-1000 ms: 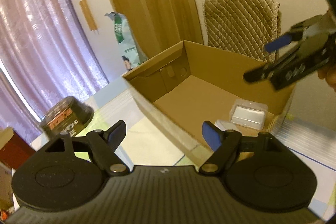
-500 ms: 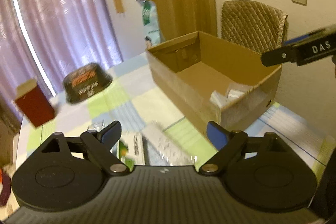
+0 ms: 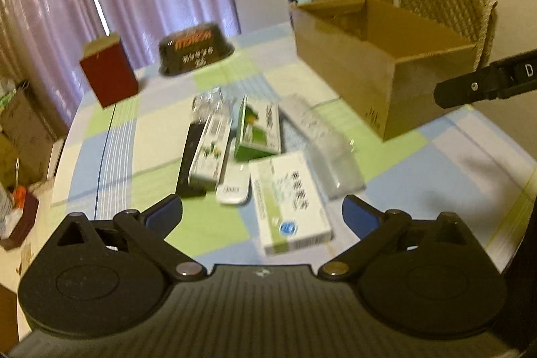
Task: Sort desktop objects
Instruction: 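Grasp the white medicine box with the left tool while the right grasps the clear cup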
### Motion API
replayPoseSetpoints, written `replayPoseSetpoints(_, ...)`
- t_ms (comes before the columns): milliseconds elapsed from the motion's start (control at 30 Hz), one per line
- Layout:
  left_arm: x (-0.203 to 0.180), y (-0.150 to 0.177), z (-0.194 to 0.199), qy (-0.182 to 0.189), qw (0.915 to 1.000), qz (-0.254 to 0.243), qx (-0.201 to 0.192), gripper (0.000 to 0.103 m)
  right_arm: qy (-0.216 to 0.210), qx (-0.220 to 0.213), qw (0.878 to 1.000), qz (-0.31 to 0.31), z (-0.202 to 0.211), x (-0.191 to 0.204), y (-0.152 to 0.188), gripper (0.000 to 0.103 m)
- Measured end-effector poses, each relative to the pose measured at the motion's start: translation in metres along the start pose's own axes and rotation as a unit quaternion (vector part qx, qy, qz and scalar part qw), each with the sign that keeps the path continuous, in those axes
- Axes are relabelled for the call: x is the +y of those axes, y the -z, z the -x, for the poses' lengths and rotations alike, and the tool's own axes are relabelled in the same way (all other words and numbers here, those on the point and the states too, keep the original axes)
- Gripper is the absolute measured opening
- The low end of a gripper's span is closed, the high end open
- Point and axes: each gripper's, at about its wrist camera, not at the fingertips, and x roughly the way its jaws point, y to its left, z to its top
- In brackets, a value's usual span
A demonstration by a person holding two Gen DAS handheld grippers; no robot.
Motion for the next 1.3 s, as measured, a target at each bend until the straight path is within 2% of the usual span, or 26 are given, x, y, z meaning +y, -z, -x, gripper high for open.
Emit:
replayPoseSetpoints(333, -0.008, 0.017, -0.043, 0.018, 0.9991, 0.019, 0.034, 0.102, 0.000, 0.019, 1.000, -0.018, -0.036, 0.000, 0.021, 0.101)
replayPoseSetpoints(600, -0.014, 0.022, -0.068, 0.024, 0.9981, 0.033, 0.047, 0.101, 0.003, 0.032, 0.999, -0.033, -0.056, -0.007, 0.032, 0.101)
replayPoseSetpoints(867, -0.017, 0.022, -0.094, 0.036, 0.9970, 0.034, 0.058, 0.092, -0.001, 0.040, 0.998, -0.040, -0.068, -0.007, 0.033, 0.101)
replayPoseSetpoints(967, -0.019, 0.022, -0.102, 0.037, 0.9967, 0.035, 0.063, 0.083, 0.001, 0.045, 0.998, -0.040, -0.074, -0.005, 0.032, 0.101)
replayPoseSetpoints(1033, -0.018, 0.022, -0.106, 0.042, 0.9961, 0.038, 0.069, 0.071, 0.000, 0.046, 0.998, -0.039, -0.079, -0.005, 0.031, 0.101)
replayPoseSetpoints(1300, -0.009, 0.028, -0.095, 0.040, 0.9948, 0.059, 0.072, 0.068, -0.011, 0.054, 0.998, -0.021, -0.099, 0.009, 0.030, 0.101)
